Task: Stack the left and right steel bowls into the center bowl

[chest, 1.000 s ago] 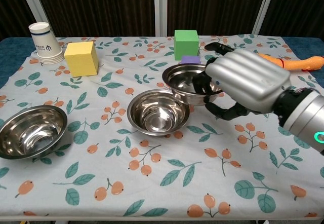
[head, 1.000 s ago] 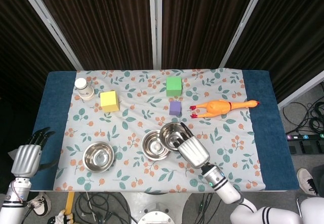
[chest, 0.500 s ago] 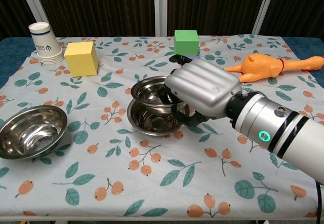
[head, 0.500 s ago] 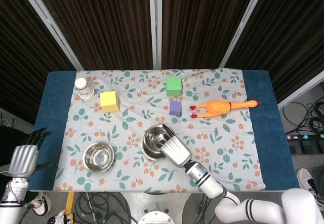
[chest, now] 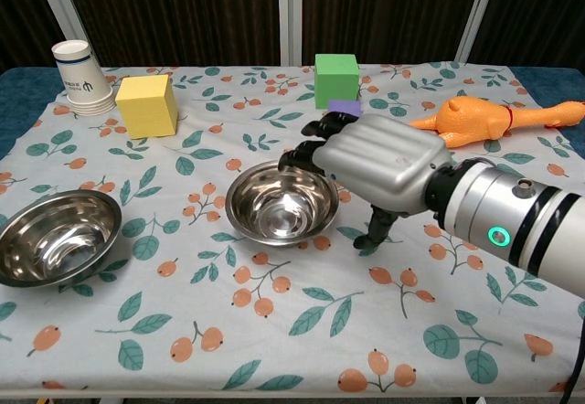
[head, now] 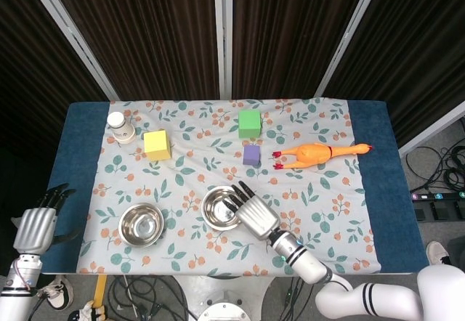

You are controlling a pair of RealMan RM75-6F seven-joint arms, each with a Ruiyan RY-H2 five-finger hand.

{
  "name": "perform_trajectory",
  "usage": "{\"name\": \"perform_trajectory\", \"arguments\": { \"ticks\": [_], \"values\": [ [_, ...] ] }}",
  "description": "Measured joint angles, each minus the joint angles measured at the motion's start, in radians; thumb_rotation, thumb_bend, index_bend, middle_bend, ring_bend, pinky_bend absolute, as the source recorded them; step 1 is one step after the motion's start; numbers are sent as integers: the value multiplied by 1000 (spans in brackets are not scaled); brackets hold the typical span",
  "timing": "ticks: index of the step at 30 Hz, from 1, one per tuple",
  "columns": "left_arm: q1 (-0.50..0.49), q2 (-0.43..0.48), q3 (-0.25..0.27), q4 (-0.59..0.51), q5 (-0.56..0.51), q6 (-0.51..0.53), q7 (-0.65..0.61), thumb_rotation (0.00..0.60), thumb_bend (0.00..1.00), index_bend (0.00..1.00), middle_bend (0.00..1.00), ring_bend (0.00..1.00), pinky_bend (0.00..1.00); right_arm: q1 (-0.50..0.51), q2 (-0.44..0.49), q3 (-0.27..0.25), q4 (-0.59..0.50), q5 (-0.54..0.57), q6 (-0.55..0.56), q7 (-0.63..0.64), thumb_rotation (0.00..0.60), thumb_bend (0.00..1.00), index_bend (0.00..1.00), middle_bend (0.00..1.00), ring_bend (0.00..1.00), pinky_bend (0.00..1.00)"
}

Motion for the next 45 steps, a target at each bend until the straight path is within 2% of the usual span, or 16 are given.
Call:
{"name": "perform_trajectory", "arguments": {
  "ticks": [5, 9, 15, 18, 21, 25, 31, 45],
  "values": [
    [-2, 6, 4, -14, 10, 0, 11, 600, 145, 245, 219, 164, 294, -11, 61, -5, -93, 6, 37, -18, 600, 10, 139, 165, 0, 0],
    [-10, 11, 23, -21, 41, -11, 29, 600, 145, 245, 219, 164, 294, -29, 142, 3, -219, 13, 77, 3, 600, 0, 138, 178, 0, 0],
    [-42, 25, 67, -37, 135, -39, 83, 600, 148, 269, 264, 187, 319, -64, 312, 53, -427, 23, 162, 81, 600, 0, 137, 206, 0, 0],
    [-62, 41, 94, -64, 183, -64, 123, 600, 152, 272, 284, 198, 332, -87, 396, 87, -480, 25, 220, 135, 600, 3, 137, 209, 0, 0],
    [-80, 61, 123, -105, 220, -94, 164, 600, 155, 272, 284, 198, 332, -107, 450, 116, -500, 38, 261, 192, 600, 5, 137, 210, 0, 0],
    [-95, 76, 151, -143, 246, -127, 217, 600, 157, 297, 292, 223, 350, -122, 488, 129, -497, 49, 277, 247, 600, 6, 137, 210, 0, 0],
    [-105, 66, 166, -149, 278, -137, 250, 600, 181, 385, 358, 275, 396, -130, 507, 115, -471, 54, 275, 296, 600, 5, 137, 209, 0, 0],
    [-213, 31, 184, -110, 320, -305, 346, 600, 207, 399, 381, 275, 398, -151, 543, 98, -450, 44, 301, 369, 600, 3, 137, 210, 0, 0]
  ]
}}
